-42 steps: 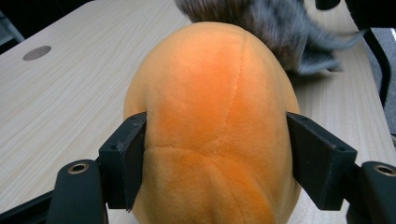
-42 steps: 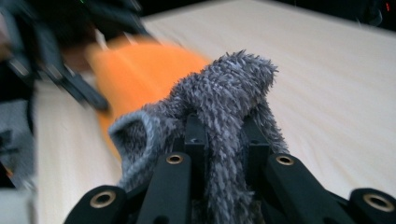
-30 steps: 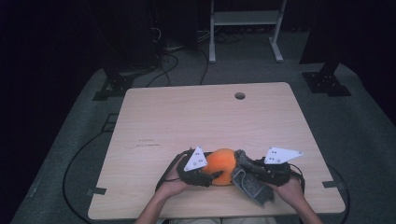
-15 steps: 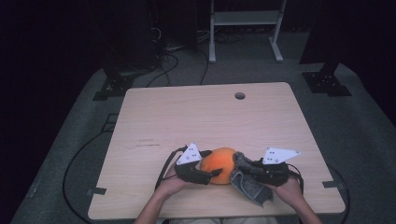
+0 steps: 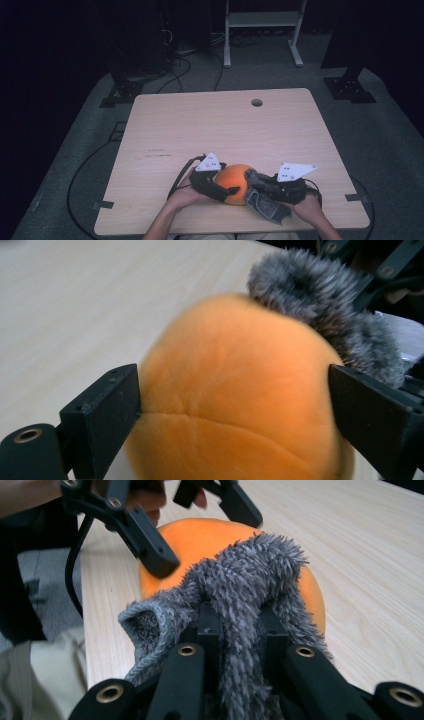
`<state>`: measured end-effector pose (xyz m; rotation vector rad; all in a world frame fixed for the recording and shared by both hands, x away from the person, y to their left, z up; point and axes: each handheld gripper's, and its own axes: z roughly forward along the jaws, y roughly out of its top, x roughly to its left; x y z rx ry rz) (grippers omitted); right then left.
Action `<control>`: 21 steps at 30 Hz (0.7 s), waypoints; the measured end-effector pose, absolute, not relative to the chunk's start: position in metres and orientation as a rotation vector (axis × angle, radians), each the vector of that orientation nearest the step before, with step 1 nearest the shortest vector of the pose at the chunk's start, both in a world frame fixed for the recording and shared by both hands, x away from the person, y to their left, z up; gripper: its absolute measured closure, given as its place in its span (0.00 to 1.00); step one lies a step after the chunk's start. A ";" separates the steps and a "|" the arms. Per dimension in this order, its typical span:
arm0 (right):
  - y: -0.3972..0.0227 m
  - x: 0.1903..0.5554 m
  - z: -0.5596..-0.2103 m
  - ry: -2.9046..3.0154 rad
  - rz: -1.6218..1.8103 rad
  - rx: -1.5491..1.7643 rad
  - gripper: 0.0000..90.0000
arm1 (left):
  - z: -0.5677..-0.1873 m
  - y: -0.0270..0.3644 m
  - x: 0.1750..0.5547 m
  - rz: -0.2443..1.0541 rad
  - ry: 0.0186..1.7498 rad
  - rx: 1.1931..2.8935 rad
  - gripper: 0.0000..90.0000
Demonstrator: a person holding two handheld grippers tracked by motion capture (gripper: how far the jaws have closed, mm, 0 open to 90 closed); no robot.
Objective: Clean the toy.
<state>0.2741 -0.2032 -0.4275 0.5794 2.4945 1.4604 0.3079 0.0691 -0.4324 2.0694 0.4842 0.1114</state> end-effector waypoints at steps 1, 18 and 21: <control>-0.204 0.274 -0.427 2.498 1.446 0.565 0.85 | -0.432 0.069 0.307 0.118 0.471 2.079 0.14; -0.223 0.306 -0.445 2.512 1.362 0.765 0.85 | -0.435 0.091 0.316 0.182 0.489 2.010 0.27; -0.222 0.301 -0.439 2.473 1.432 0.754 0.85 | -0.435 0.090 0.315 0.192 0.489 2.017 0.27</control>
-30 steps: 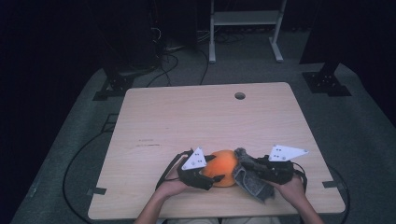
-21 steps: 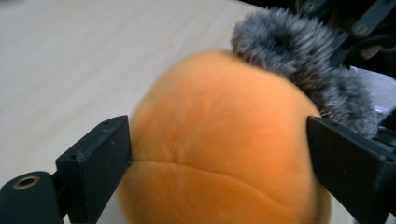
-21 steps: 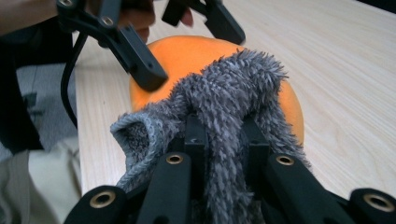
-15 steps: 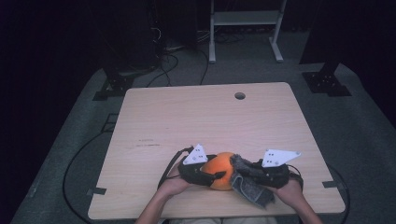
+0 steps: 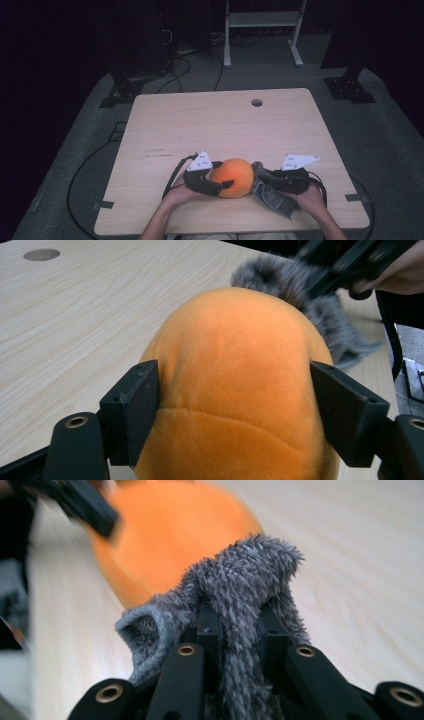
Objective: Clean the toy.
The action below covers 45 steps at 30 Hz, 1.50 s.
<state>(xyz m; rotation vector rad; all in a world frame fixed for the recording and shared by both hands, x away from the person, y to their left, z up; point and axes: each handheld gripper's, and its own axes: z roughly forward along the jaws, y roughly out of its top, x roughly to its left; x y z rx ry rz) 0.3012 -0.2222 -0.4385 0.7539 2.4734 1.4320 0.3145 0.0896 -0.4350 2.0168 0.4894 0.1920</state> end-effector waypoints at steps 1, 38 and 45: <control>-0.220 0.299 -0.435 2.450 1.493 0.742 0.85 | -0.436 0.088 0.314 0.192 0.488 2.013 0.26; -0.188 0.282 -0.414 2.358 1.402 0.517 0.86 | -0.432 0.081 0.301 0.273 0.410 2.063 0.24; -0.182 0.276 -0.401 2.324 1.479 0.487 0.87 | -0.433 0.073 0.298 0.259 0.368 2.087 0.24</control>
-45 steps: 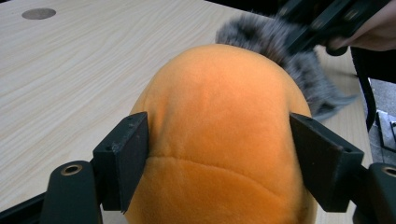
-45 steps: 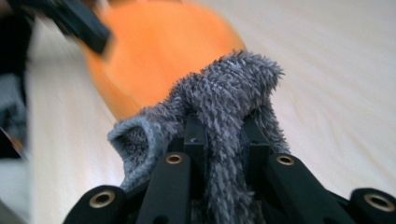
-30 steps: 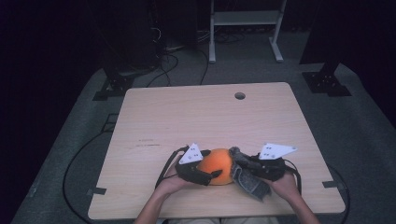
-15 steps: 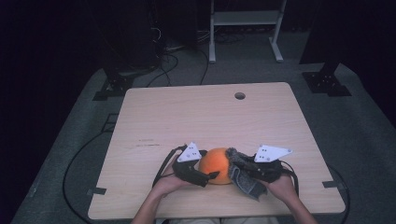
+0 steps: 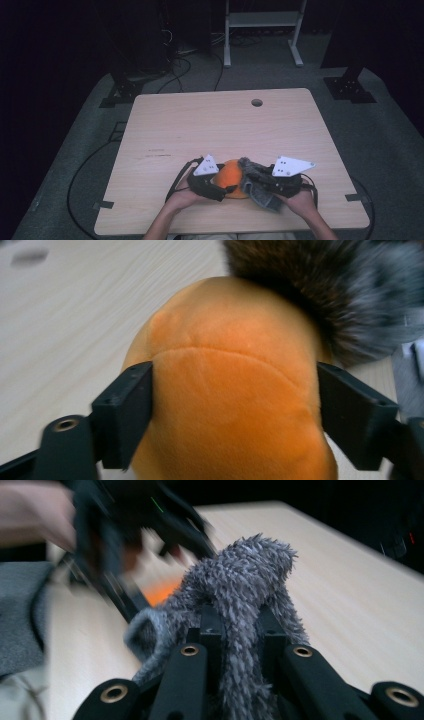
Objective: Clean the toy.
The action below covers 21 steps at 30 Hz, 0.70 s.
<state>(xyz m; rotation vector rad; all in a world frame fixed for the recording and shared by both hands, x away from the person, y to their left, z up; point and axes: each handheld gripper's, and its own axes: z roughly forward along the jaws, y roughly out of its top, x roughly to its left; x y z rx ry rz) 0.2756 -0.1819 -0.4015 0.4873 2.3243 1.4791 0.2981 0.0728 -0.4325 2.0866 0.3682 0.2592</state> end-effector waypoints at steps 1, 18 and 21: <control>-0.173 0.272 -0.397 2.340 1.471 0.443 0.87 | -0.432 0.071 0.296 0.267 0.337 2.098 0.26; -0.199 0.286 -0.417 2.377 1.346 0.579 0.87 | -0.433 0.083 0.304 0.217 0.384 2.109 0.22; -0.190 0.281 -0.417 2.368 1.354 0.534 0.87 | -0.432 0.084 0.306 0.189 0.411 2.109 0.13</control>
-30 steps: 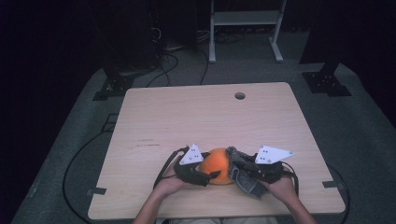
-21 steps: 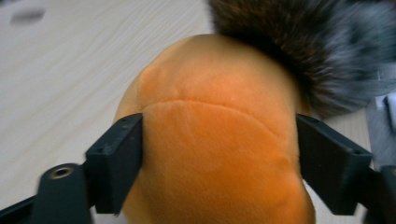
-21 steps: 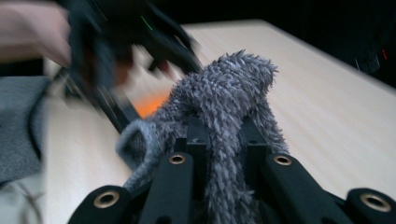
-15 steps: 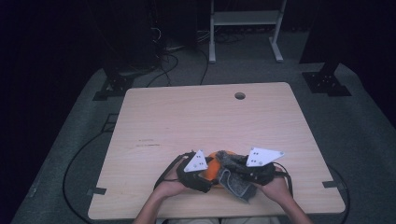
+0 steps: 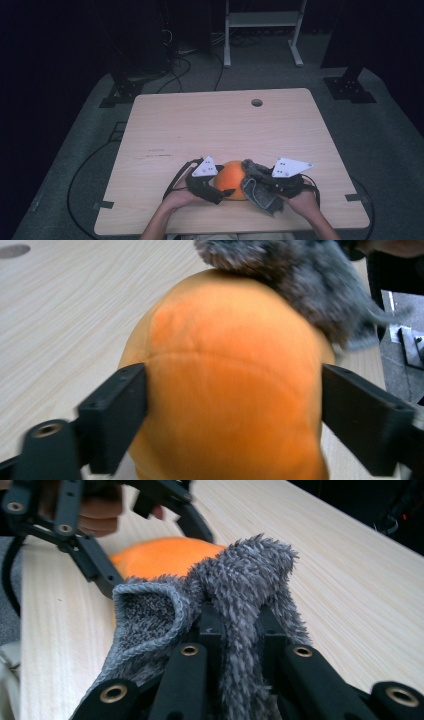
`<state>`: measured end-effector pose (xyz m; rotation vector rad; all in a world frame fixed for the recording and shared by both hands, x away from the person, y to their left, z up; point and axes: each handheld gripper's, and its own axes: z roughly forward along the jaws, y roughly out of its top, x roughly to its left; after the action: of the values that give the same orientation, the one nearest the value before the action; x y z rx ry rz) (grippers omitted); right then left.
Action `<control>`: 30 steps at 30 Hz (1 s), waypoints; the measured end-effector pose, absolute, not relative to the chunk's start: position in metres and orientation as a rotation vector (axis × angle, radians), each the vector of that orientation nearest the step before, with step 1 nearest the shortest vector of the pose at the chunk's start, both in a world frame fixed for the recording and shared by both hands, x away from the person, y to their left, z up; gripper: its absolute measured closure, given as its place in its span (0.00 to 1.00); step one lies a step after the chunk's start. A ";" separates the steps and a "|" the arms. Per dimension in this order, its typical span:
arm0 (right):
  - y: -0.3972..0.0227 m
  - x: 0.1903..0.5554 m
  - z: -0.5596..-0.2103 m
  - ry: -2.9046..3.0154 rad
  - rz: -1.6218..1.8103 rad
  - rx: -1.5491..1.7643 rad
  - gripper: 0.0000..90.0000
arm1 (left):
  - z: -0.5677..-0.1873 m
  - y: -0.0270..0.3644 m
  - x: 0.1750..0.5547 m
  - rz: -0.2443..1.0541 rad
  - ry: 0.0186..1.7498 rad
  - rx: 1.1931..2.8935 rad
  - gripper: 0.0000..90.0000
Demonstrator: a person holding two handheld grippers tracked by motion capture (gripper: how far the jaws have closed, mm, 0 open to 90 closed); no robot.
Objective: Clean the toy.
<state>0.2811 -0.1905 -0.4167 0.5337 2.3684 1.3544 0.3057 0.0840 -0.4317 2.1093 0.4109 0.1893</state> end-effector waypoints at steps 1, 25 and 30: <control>-0.187 0.280 -0.417 2.368 1.364 0.516 0.87 | -0.431 0.085 0.306 0.192 0.413 2.096 0.12; -0.221 0.300 -0.436 2.434 1.411 0.783 0.86 | -0.436 0.096 0.306 0.213 0.389 2.169 0.23; -0.210 0.293 -0.428 2.443 1.483 0.676 0.85 | -0.437 0.097 0.308 0.200 0.397 2.158 0.20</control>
<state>0.2928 -0.2104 -0.4276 0.6757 2.4435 1.4829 0.3075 0.0967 -0.4373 2.1582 0.3967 0.1999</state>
